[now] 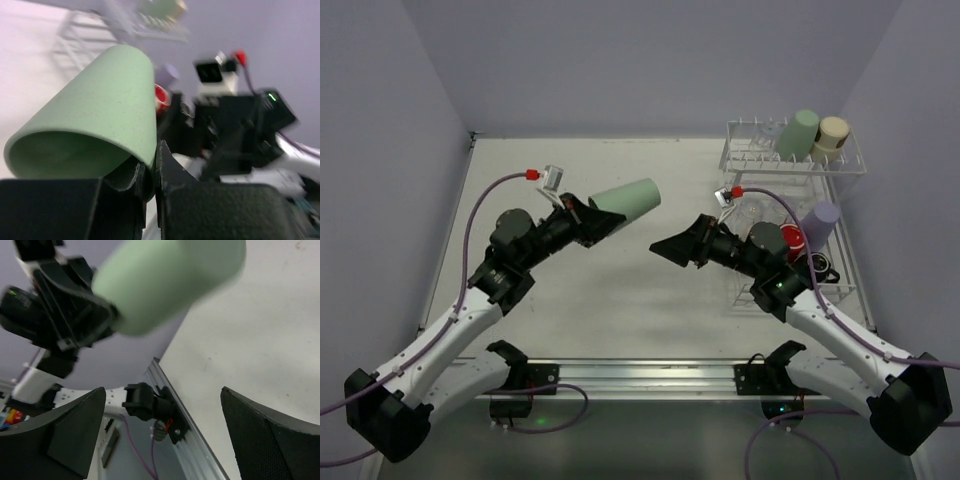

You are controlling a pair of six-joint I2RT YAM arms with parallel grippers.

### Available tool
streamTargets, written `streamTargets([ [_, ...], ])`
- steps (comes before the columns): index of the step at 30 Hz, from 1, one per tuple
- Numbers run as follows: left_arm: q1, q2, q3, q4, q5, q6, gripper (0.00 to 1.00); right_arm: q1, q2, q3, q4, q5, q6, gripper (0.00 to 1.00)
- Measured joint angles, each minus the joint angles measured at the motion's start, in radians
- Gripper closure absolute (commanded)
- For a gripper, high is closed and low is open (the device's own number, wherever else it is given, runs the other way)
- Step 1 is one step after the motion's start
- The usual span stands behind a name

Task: Unload the cups from the dish rack

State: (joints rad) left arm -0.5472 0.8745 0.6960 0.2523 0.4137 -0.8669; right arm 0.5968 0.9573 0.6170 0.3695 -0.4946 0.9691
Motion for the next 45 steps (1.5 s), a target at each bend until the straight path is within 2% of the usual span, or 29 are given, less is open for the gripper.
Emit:
streamTargets([
  [5,0.013,0.235,0.376,-0.383,-0.342,0.227,1.0,0.007,-0.062,-0.003,-0.198,0.118,-0.102,0.01],
  [8,0.086,0.397,0.552,-0.561,-0.428,0.333,1.0,0.008,-0.092,-0.004,-0.291,0.164,-0.166,0.01],
  [14,0.29,0.667,0.7,-0.825,-0.571,0.457,1.0,0.03,-0.104,-0.004,-0.426,0.2,-0.266,0.01],
  [19,0.345,0.835,0.798,-1.004,-0.651,0.519,1.0,0.041,-0.137,-0.014,-0.482,0.219,-0.326,0.01],
  [32,0.479,1.082,1.057,-1.226,-0.679,0.585,1.0,0.056,-0.159,-0.055,-0.496,0.219,-0.38,0.01],
  [36,0.503,1.133,1.095,-1.261,-0.674,0.598,1.0,0.06,-0.159,-0.061,-0.496,0.218,-0.387,0.01],
  [41,0.525,1.162,1.113,-1.279,-0.647,0.599,0.85,0.064,-0.159,-0.067,-0.497,0.219,-0.387,0.01],
  [43,0.531,1.17,1.114,-1.282,-0.639,0.6,0.75,0.064,-0.159,-0.068,-0.497,0.219,-0.387,0.01],
  [45,0.535,1.175,1.114,-1.282,-0.63,0.601,0.7,0.064,-0.159,-0.068,-0.497,0.22,-0.387,0.01],
])
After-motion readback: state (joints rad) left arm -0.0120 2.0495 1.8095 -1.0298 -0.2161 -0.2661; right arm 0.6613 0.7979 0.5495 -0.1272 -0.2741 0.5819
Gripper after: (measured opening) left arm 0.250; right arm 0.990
